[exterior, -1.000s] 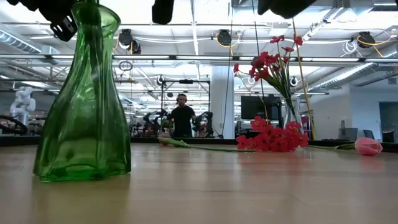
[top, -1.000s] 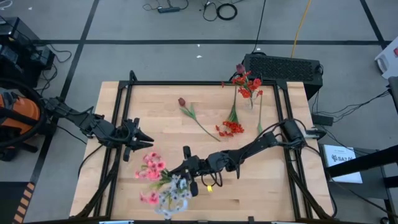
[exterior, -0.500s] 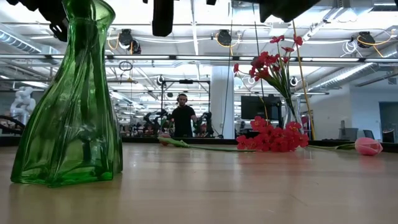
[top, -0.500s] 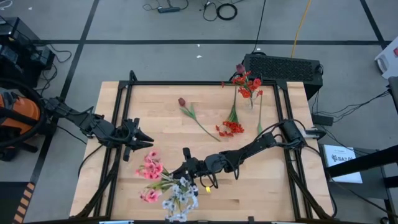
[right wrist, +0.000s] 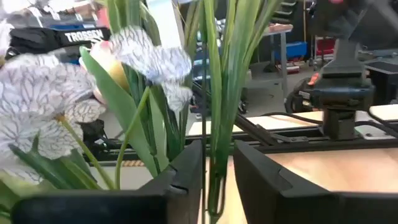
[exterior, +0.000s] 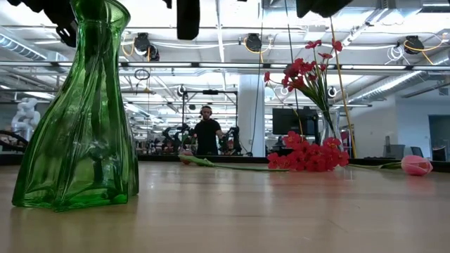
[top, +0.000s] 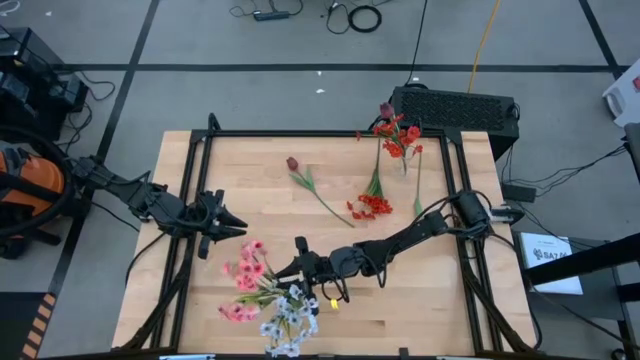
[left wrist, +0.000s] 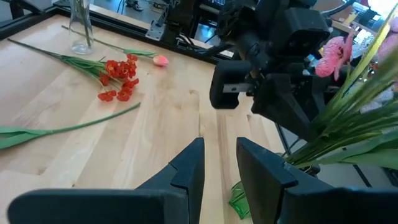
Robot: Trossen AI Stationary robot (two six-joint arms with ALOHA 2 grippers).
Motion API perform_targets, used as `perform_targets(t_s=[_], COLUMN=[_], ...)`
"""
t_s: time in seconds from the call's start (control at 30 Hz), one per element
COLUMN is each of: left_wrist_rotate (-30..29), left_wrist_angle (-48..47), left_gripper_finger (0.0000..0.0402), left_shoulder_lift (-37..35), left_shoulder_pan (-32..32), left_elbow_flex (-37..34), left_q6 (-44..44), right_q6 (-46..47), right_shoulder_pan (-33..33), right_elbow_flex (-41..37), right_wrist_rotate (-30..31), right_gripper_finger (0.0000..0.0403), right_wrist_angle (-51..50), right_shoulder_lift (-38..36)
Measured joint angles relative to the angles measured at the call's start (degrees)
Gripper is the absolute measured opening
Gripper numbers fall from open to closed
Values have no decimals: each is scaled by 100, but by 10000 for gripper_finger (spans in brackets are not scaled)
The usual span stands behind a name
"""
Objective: Sort flowers into vase by color
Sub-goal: Put the pink flowers into the green vase, then put the orange flower into the transparent vase
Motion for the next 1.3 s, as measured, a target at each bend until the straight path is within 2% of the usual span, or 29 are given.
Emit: perform_targets(t_s=[0.13,0.33,0.6,0.67,0.8,0.93,1.3], left_wrist_rotate=[-22,-19,-17,-17,-17,-15,-11], left_wrist_angle=[0,0,0,-1,0,0,-47], left_gripper_finger=[100,100,100,100,100,100,100], left_shoulder_lift=[0,2,0,1,0,0,0], left_shoulder_pan=[2,2,2,0,0,0,2], left_elbow_flex=[0,0,0,0,0,0,0], left_q6=[0,0,4,4,4,6,36], right_q6=[-65,-71,-3,169,793,1796,4448], right_shoulder_pan=[-23,-107,-203,-212,-216,-214,-169], right_elbow_flex=[-2,-2,-2,-2,-2,-2,-2], right_wrist_rotate=[19,16,53,249,833,1344,1325], right_gripper_finger=[105,131,139,137,131,124,101], right_wrist_angle=[-512,-2050,-4176,-4684,-5715,-6825,-8971], right_shoulder_lift=[-315,-925,-1874,-2091,-2470,-2718,-2796])
